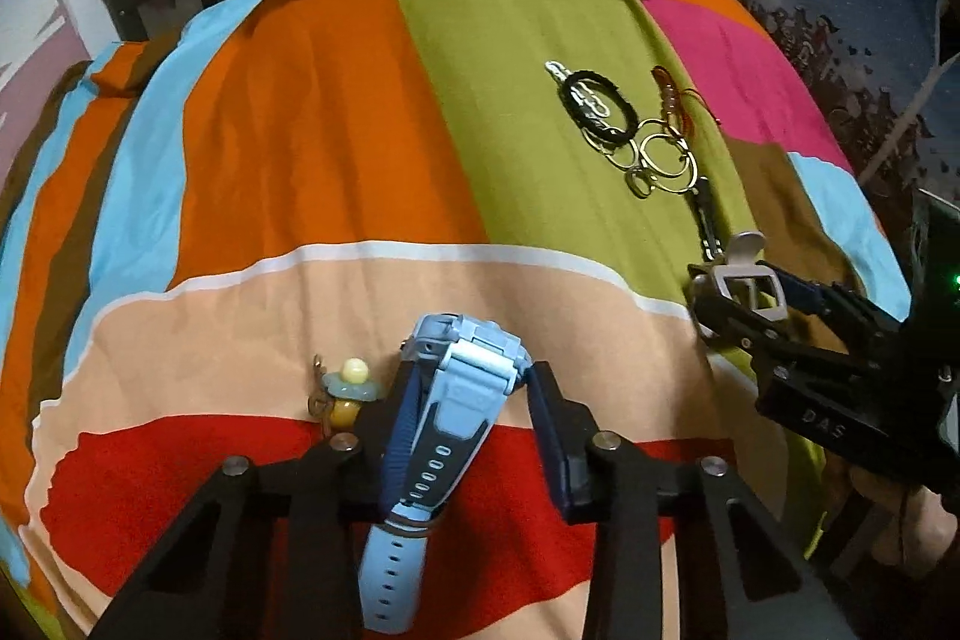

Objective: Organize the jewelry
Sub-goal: 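Grasp the light blue watch with the left tool while the right tool grasps the grey buckle, then carry the watch with the left tool into the tray while the right tool releases the buckle there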

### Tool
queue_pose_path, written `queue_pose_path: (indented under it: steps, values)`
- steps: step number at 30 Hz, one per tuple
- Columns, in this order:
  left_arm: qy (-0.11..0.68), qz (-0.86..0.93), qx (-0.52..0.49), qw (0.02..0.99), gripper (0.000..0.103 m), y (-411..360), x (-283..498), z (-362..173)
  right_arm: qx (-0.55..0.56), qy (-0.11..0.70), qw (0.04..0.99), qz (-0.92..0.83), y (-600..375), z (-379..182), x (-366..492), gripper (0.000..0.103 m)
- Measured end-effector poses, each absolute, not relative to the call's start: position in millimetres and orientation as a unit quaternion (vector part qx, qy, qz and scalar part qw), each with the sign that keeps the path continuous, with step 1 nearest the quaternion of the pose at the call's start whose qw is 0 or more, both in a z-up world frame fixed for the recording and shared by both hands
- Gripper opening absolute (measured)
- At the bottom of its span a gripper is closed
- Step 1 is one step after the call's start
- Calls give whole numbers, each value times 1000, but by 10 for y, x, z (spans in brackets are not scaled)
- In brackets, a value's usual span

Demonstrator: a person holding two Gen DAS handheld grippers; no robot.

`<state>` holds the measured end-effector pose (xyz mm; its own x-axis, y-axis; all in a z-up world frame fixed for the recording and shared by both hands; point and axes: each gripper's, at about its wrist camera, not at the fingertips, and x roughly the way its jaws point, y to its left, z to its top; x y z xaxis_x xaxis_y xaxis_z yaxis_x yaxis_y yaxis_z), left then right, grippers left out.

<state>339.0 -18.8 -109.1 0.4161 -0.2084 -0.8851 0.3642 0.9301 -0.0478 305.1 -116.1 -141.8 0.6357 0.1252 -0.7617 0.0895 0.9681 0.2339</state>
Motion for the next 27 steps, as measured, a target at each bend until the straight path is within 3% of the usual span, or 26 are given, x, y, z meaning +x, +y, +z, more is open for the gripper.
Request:
queue_pose_path:
  steps: [3, 27]
  values:
    - [513, -181, 73, 836, 21, -196, 3386, -1057, 127, 417, 900, 16, -1158, -1384, 3014, 59]
    - [433, -264, -8, 862, 20, -186, 3308, -435, 95, 313, 942, 73, -1192, -605, 2775, 59]
